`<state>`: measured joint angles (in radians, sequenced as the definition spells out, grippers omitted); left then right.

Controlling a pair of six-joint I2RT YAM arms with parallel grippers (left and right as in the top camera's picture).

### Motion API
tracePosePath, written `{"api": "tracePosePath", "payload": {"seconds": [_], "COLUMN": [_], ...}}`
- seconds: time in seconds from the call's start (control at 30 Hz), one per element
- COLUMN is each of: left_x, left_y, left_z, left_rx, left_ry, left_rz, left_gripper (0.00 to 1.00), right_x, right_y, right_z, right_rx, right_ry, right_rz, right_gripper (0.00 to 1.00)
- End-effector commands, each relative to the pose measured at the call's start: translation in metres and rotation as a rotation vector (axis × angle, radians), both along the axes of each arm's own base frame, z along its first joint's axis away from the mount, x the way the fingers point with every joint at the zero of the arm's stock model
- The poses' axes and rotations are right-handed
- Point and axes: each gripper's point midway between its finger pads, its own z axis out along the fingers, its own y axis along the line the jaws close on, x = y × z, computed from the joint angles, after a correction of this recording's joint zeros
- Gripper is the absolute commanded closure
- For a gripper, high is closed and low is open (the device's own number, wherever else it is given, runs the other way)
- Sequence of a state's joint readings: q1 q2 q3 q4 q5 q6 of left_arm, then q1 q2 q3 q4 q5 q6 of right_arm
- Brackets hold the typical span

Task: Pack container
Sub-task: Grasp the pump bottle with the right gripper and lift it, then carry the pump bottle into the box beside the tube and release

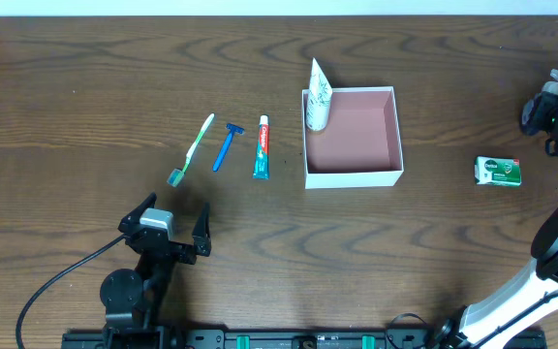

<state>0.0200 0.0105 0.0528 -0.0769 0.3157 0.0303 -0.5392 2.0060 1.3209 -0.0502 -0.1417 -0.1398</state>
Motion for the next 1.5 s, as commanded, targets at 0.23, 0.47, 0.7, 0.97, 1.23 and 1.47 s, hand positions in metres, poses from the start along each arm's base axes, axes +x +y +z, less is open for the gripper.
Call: {"api": "tracePosePath", "payload": {"seconds": [0.23, 0.47, 0.7, 0.97, 1.23, 1.47], "left_x": [0.000, 0.000, 0.000, 0.000, 0.000, 0.000], "left_y": [-0.001, -0.001, -0.001, -0.001, -0.001, -0.001], "left_z": [-0.015, -0.015, -0.015, -0.015, -0.015, -0.015], "left_rx": [0.000, 0.000, 0.000, 0.000, 0.000, 0.000], "left_ry": [0.034, 0.034, 0.034, 0.034, 0.034, 0.034], "left_rz": [-0.007, -0.007, -0.007, -0.007, -0.007, -0.007], "left_gripper": [0.02, 0.02, 0.02, 0.02, 0.02, 0.02], "right_x": [0.020, 0.033, 0.030, 0.006, -0.007, -0.012], "right_y": [0.023, 0.069, 0.152, 0.270, 0.340, 0.377], "right_z": [0.030, 0.113, 0.201, 0.242, 0.202, 0.179], "right_rx": [0.036, 0.064, 0.134, 0.220, 0.263, 0.225], "right_ry": [-0.111, -0.291, -0.451, -0.462, -0.292, -0.218], "right_rz": [0.063, 0.169, 0.315, 0.527, 0.611, 0.631], "right_gripper": [0.69, 0.72, 0.72, 0.69, 0.71, 0.68]}}
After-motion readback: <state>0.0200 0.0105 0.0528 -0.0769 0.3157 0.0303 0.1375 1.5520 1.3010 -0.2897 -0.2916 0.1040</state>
